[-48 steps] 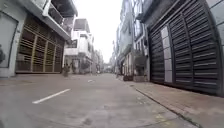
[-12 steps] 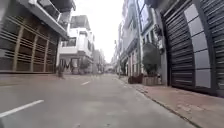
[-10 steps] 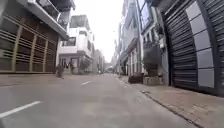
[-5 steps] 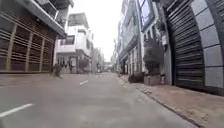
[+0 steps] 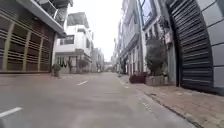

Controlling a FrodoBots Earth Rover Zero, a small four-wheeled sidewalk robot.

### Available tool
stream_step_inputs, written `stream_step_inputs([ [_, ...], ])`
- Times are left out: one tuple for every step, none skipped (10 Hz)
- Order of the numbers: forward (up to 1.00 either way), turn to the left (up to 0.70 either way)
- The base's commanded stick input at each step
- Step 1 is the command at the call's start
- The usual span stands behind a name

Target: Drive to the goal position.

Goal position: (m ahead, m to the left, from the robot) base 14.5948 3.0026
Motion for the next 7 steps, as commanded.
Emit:
stream_step_inputs([
  [0.49,-0.49],
  [0.49,-0.49],
  [0.49,-0.43],
  [0.49,0.0],
  [0.49,0.0],
  [0.49,0.0],
  [0.49,0.0],
])
